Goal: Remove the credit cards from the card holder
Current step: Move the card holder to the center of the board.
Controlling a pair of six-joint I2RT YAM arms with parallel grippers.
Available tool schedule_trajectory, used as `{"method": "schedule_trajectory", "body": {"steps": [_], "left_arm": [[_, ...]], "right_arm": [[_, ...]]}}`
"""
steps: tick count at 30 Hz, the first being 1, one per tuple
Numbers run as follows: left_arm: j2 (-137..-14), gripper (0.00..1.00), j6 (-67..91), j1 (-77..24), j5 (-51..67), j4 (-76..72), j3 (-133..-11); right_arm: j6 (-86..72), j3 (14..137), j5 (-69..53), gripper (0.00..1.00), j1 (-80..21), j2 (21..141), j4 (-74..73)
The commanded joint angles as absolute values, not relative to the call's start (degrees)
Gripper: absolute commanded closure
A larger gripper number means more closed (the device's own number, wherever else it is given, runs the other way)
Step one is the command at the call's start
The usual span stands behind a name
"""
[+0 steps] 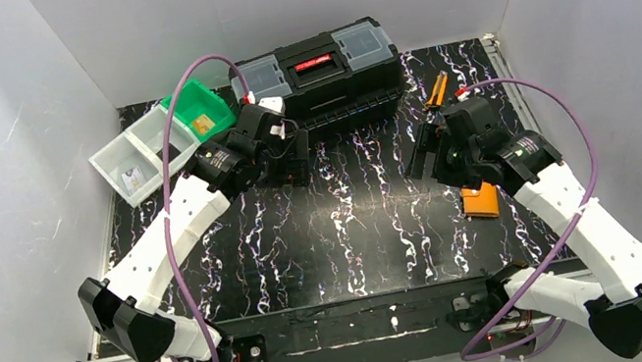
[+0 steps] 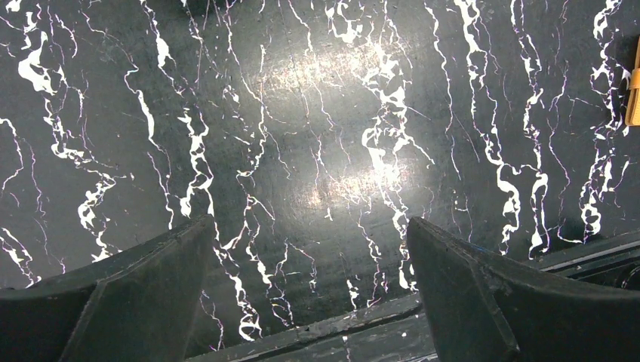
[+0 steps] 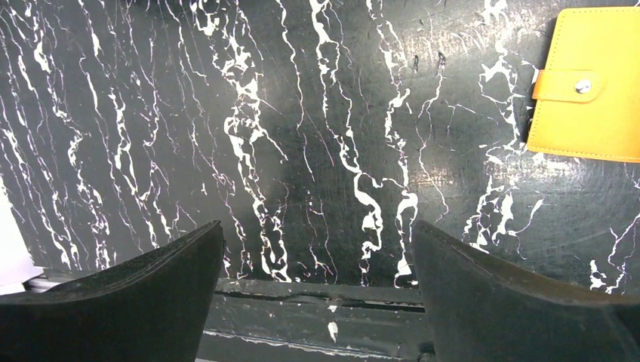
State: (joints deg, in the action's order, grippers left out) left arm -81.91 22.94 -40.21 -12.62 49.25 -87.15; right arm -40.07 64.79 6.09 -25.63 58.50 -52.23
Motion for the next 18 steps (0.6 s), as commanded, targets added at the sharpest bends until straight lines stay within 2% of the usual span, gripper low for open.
{"method": "schedule_trajectory", "body": {"steps": [1, 13, 18], "left_arm": [[-80.15, 0.0, 22.83, -39.96, -13.29, 49.83, -87.67], [-77.36, 0.0, 23.43, -39.99, -11.33, 47.34, -84.71], [-76.97, 0.0, 24.21, -39.98, -9.22, 46.55, -83.39]], "right_arm": [[-40.84, 64.28, 8.02, 0.0, -25.41, 57.14, -52.86], [-46.92, 62.59, 13.75, 0.0, -25.14, 56.69, -60.66], [-50.34, 58.94, 14.62, 0.0, -21.02, 54.89, -64.35]]}}
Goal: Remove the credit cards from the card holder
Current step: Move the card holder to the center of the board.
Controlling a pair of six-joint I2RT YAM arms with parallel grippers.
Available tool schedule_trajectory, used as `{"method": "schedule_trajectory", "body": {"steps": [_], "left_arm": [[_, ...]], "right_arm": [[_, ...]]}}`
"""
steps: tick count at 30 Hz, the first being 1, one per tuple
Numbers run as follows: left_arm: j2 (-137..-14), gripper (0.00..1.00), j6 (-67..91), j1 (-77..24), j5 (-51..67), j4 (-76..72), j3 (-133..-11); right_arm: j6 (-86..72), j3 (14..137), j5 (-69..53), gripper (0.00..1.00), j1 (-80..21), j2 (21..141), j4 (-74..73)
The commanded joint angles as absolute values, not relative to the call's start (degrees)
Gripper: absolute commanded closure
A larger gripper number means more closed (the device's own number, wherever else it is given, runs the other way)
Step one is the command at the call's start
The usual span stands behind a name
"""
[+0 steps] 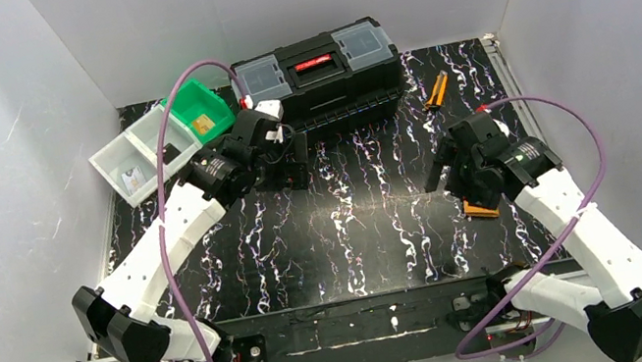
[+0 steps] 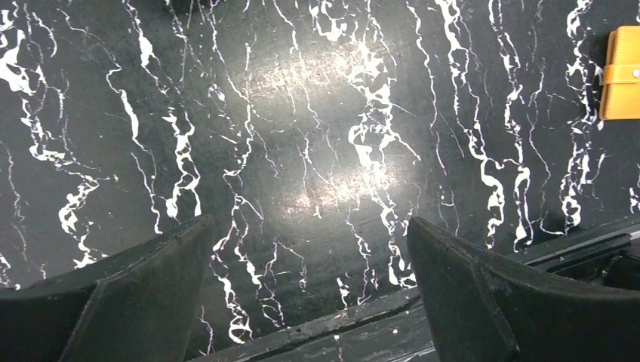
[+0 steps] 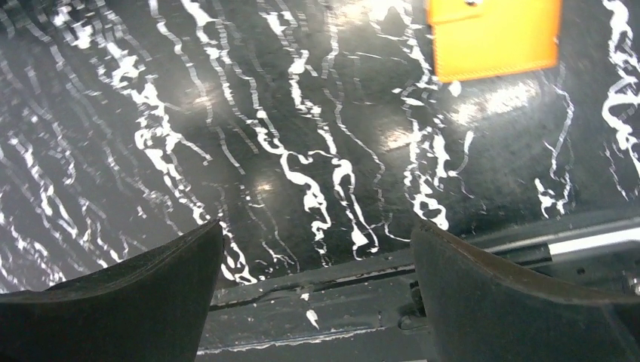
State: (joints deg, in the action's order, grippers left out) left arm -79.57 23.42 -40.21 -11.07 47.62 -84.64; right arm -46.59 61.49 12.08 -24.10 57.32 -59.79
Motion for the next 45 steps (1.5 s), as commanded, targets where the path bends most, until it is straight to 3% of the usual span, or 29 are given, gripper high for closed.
{"method": "schedule_trajectory", "body": {"steps": [1, 5, 17, 23, 36, 42, 45], "left_arm": [[-76.68, 0.01, 24.17, -39.96, -8.92, 46.4, -83.2], [-75.5, 0.0, 24.25, -39.99, -8.51, 46.04, -82.96], [-74.32, 0.0, 24.26, -39.99, -7.7, 46.84, -82.28], [-74.09, 0.0, 24.17, -39.99, -7.36, 47.08, -82.02], [-75.52, 0.0, 23.86, -39.91, -6.88, 47.96, -82.81], [-76.07, 0.0, 23.65, -39.97, -7.16, 48.95, -83.54], [-76.18, 0.01, 23.73, -39.99, -7.27, 49.02, -83.58]], "right_arm": [[-50.71, 57.88, 14.43, 0.0, -20.02, 54.19, -64.6], [-51.06, 53.63, 14.08, 0.0, -14.81, 53.9, -64.19], [-44.9, 53.28, 9.97, 0.34, 0.82, 69.28, -48.05], [-42.86, 54.25, 8.49, 0.37, 5.83, 76.4, -43.56], [-44.12, 53.6, 5.52, 0.49, 6.47, 87.66, -38.14], [-45.11, 50.84, 4.81, 0.58, 6.49, 88.13, -36.7], [-45.24, 49.51, 3.47, 0.68, 6.43, 88.51, -35.58]]}}
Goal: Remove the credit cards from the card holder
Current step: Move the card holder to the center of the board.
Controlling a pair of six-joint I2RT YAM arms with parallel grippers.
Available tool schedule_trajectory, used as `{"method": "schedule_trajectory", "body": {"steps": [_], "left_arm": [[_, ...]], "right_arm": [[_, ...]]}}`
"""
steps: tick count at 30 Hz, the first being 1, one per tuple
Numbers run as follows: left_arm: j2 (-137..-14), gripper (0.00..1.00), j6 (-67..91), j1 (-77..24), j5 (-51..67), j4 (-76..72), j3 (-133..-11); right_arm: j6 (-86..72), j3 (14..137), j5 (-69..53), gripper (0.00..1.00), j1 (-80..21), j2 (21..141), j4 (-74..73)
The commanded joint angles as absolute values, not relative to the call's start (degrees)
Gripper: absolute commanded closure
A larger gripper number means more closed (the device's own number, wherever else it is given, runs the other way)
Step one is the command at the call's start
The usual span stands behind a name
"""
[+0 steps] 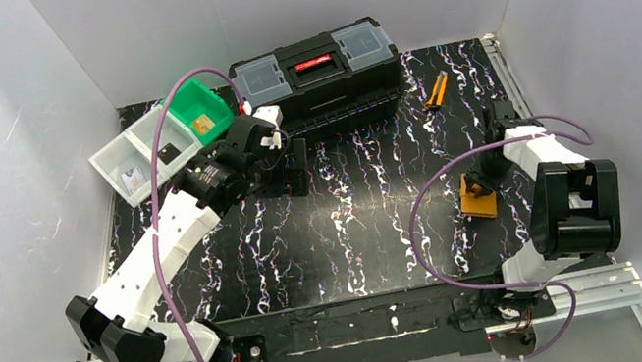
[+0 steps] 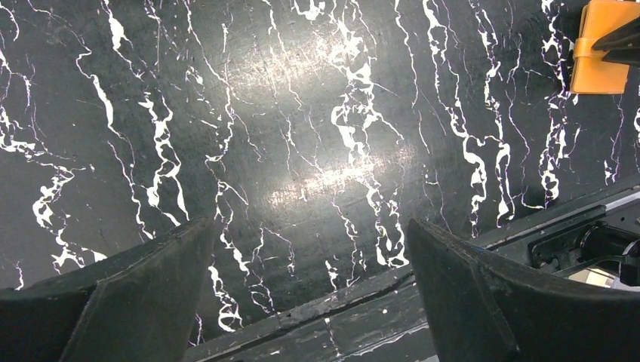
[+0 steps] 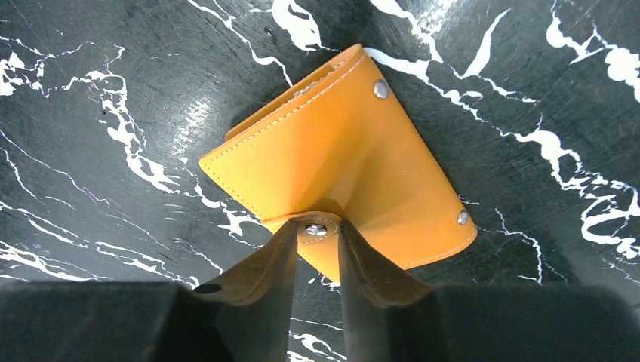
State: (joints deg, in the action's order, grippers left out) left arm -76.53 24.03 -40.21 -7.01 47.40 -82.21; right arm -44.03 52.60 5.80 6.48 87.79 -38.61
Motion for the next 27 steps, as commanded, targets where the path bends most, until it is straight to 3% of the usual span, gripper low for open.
{"method": "schedule_trajectory", "body": {"steps": [1, 8, 18, 19, 20, 22, 25, 27], "left_arm": [[-76.31, 0.0, 23.88, -39.99, -7.22, 49.06, -83.66], [-76.91, 0.0, 24.88, -39.91, -6.59, 49.11, -83.03], [-77.77, 0.0, 26.43, -39.95, -5.93, 48.68, -78.52], [-77.79, 0.01, 26.49, -39.99, -5.27, 48.4, -77.98], [-77.66, 0.0, 26.63, -39.95, -4.4, 47.81, -77.15], [-77.17, 0.0, 26.57, -39.99, -4.17, 47.81, -76.61], [-76.81, 0.0, 26.38, -39.97, -3.39, 47.39, -76.25], [-76.66, 0.0, 25.65, -39.91, -3.19, 47.28, -76.34]], "right_arm": [[-45.26, 49.27, 2.64, 0.72, 6.35, 88.67, -35.3], [-47.58, 47.97, -1.77, 0.96, 0.28, 85.08, -35.19], [-58.18, 48.29, -4.69, 0.96, -22.88, 83.05, -33.52], [-58.25, 48.39, -4.14, 0.89, -23.3, 82.05, -33.89], [-57.72, 48.26, -0.56, 0.6, -21.78, 78.18, -36.15], [-54.93, 45.35, 2.12, 0.26, -12.86, 69.79, -38.34], [-50.03, 43.41, 1.16, 0.08, 3.56, 67.67, -38.21], [-48.57, 44.39, -2.63, 0.02, 9.09, 72.0, -34.03]]}}
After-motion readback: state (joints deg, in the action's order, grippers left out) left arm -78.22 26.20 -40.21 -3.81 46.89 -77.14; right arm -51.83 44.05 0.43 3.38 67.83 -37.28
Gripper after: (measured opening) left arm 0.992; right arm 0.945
